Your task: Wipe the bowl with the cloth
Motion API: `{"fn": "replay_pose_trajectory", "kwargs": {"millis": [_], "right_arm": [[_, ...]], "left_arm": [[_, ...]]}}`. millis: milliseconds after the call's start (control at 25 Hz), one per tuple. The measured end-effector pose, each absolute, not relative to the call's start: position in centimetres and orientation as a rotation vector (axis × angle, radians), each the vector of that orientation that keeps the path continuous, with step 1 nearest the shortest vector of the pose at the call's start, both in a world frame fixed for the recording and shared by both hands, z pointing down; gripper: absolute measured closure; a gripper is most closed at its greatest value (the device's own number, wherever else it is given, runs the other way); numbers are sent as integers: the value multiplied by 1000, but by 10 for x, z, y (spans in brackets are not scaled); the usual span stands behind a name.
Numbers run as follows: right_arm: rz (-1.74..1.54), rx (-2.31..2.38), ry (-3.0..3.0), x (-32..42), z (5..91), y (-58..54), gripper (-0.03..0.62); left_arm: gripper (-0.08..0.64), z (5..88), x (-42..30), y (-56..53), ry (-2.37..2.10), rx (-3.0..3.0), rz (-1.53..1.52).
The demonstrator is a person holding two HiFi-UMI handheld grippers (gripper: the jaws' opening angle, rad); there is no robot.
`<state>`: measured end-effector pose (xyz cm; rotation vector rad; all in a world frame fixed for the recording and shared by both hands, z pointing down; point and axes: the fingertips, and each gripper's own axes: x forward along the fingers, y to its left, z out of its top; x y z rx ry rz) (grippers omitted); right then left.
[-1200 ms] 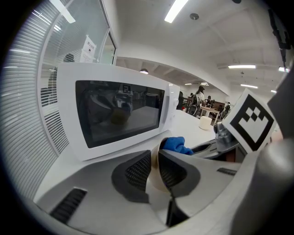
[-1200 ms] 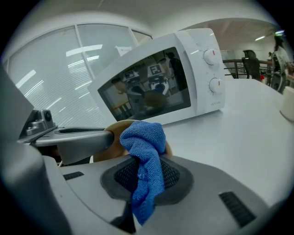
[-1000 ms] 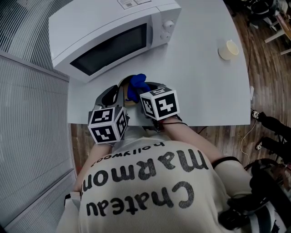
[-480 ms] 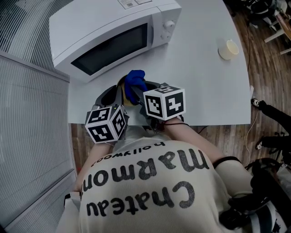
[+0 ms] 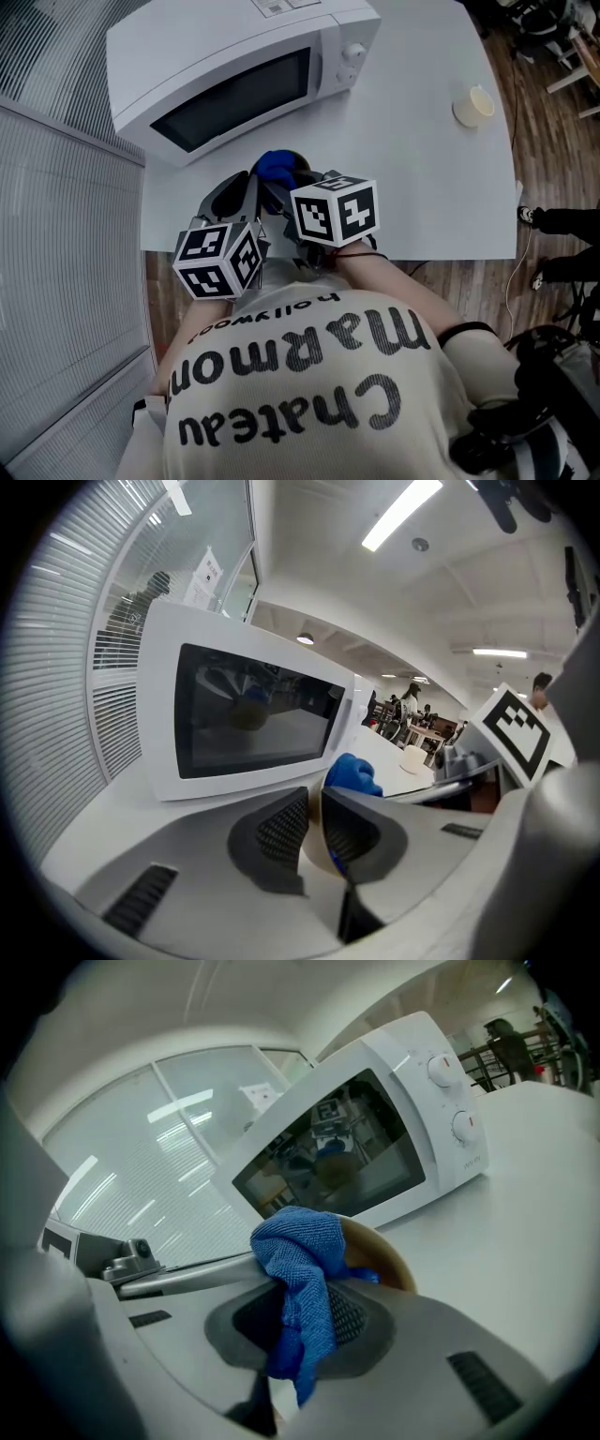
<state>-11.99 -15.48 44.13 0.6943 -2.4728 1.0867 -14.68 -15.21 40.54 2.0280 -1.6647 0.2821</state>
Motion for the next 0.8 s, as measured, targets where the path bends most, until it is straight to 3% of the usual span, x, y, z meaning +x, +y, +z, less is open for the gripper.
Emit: {"fn": "replay_pose_trajectory", "kwargs": {"millis": [800], "right_arm": [[780,588,-2346,-107,475,-143,529]], "left_arm": [[508,417,-145,-151,-1632,1999,297]]}}
